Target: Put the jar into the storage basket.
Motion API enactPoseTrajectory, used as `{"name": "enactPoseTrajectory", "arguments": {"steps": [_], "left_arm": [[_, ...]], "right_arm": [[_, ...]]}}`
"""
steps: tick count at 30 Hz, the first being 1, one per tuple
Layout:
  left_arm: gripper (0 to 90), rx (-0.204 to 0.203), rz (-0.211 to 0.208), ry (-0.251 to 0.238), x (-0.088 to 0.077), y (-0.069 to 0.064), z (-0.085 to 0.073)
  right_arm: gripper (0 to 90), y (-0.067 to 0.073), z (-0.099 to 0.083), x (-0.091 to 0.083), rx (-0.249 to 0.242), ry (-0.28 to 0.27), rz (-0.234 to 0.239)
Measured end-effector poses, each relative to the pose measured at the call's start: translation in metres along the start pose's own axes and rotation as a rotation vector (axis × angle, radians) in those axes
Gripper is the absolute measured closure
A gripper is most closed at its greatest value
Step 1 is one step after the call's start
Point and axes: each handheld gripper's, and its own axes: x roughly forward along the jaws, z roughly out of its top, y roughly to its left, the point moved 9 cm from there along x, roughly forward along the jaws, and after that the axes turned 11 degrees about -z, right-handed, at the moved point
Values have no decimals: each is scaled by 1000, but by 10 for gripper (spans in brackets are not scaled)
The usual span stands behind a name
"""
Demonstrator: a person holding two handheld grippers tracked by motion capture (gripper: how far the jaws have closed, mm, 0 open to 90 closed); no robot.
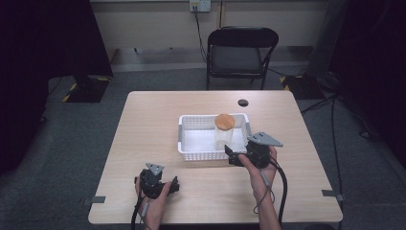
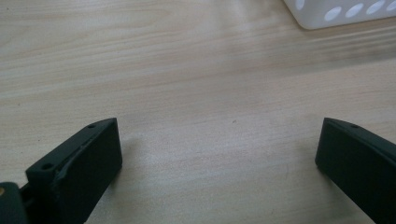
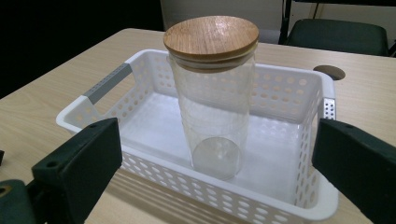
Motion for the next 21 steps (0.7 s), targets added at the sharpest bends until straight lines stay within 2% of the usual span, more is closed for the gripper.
{"name": "enactPoseTrajectory", "arguments": {"steps": [8,21], "left_arm": [[1,0,0,0,0,0,0],[1,0,0,0,0,0,0]], "right_arm": [[8,-3,-14,-8,24,-4,-13],[10,-10,-30,-27,15,-24,-70]]}}
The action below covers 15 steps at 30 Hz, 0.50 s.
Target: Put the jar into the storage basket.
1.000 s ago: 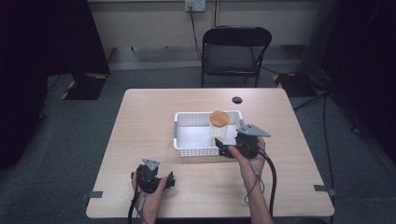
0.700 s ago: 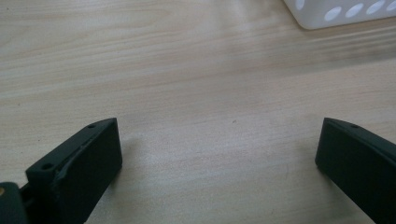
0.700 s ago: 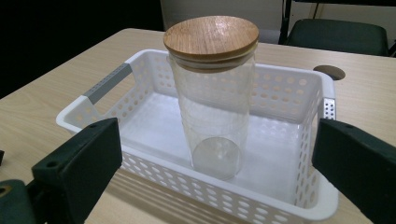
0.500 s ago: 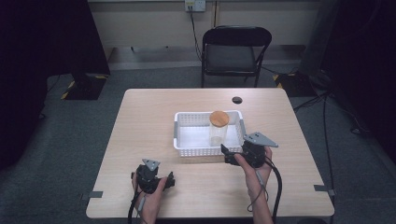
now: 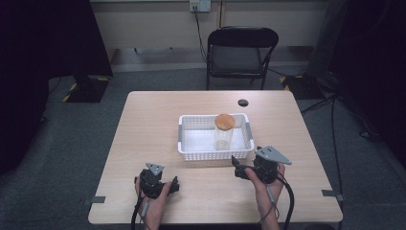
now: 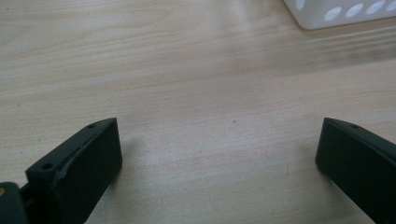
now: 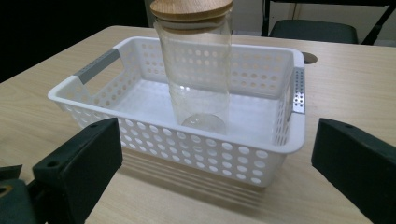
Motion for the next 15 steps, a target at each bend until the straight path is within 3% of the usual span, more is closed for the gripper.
{"name": "enactPoseTrajectory", "arguments": {"steps": [12,15], "left_arm": [[0,0,0,0,0,0,0],[1,0,0,0,0,0,0]], "right_arm": [[12,2,-19,-5,-26,3,-26],[14,1,-25,-5,-40,1,-53]]}}
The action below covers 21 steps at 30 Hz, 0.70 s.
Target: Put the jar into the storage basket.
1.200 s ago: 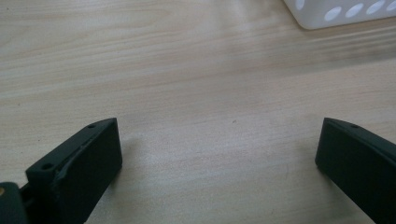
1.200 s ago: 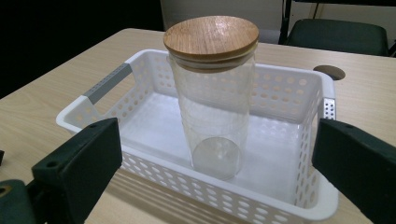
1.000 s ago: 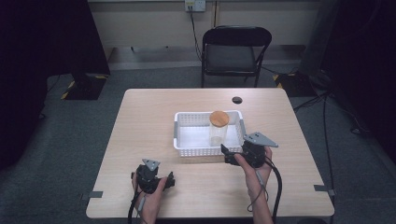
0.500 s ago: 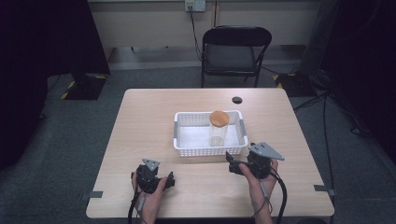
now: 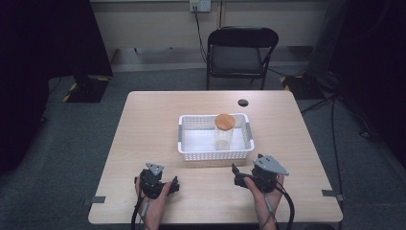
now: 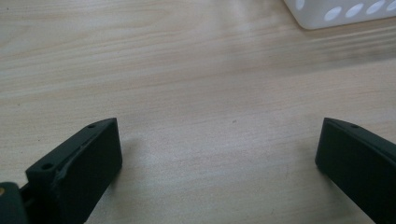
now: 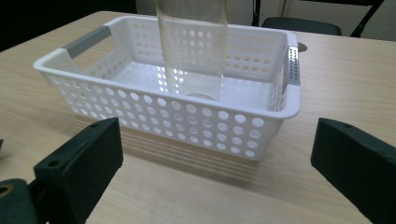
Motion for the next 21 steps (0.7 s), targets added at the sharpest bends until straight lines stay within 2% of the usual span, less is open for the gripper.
{"name": "enactPoseTrajectory", "arguments": {"steps": [7,21], "left_arm": [[0,0,0,0,0,0,0],[1,0,0,0,0,0,0]], "right_arm": [[15,0,-16,3,6,29,-4],[17,2,-42,6,-30,83,-24]]}}
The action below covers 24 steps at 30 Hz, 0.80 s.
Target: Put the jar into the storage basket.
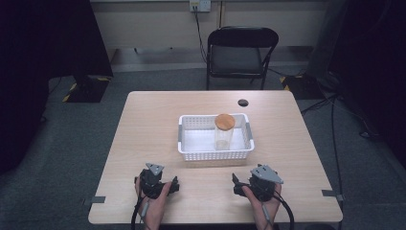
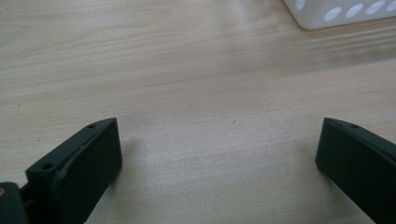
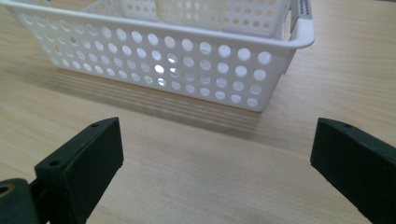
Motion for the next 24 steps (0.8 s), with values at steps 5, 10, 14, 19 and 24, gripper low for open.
{"name": "enactPoseTrajectory", "arguments": {"steps": [5,10,14,19,24], "left_arm": [[1,0,0,0,0,0,0],[1,0,0,0,0,0,0],[1,0,0,0,0,0,0],[1,0,0,0,0,0,0],[1,0,0,0,0,0,0]], "right_arm": [[17,0,-8,3,-8,20,-8],[17,2,-14,5,-15,41,-10],[17,3,-18,8,-20,56,-7],[20,2,-24,12,-25,98,-10],[20,1,-26,16,-26,132,-4]]}}
